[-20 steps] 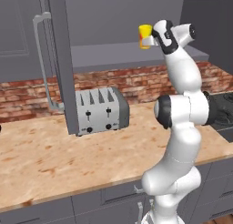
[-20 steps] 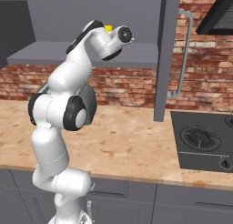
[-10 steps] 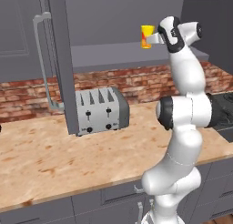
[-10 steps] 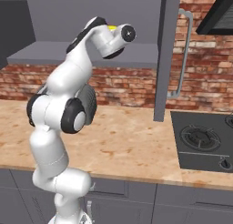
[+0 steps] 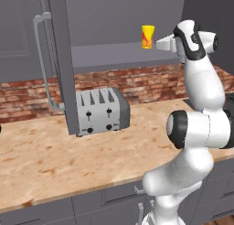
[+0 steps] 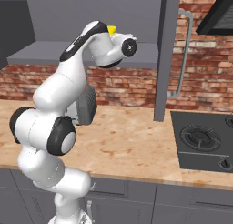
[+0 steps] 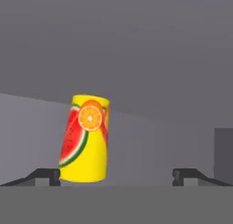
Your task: Move the cup from next to the sink to the open cabinet. Then, move the bowl with the broccoli to the fridge to clear the area for faucet cleaning.
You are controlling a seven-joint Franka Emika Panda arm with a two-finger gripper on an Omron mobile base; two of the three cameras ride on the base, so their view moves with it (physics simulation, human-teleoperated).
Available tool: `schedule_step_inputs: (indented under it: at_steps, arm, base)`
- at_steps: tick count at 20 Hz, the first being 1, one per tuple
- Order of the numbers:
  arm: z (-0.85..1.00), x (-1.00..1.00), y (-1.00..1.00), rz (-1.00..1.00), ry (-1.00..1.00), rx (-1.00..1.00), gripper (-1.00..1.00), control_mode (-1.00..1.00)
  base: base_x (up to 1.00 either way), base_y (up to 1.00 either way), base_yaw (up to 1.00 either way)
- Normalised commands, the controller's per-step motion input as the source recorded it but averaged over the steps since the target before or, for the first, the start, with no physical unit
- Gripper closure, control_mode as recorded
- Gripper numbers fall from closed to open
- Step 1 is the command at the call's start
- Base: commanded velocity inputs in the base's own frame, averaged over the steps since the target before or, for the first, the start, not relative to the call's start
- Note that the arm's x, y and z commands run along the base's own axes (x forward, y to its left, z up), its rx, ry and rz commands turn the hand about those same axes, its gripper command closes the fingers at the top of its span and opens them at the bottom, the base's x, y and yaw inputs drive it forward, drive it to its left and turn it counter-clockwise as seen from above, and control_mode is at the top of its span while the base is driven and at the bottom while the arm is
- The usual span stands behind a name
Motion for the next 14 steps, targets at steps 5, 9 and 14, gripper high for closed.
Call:
schedule_step_inputs:
  at_steps: [5, 9, 14]
  arm:
    - [-0.06, -1.00, 0.01, 0.00, -0.26, 0.00, -1.00, -1.00]
    - [-0.41, -1.00, 0.00, 0.00, -0.09, 0.00, -1.00, -1.00]
    - [-0.73, -1.00, 0.04, 0.00, 0.00, -0.07, -1.00, -1.00]
  base:
    - [0.00, 0.00, 0.00]
    - [0.00, 0.00, 0.00]
    - [0.00, 0.00, 0.00]
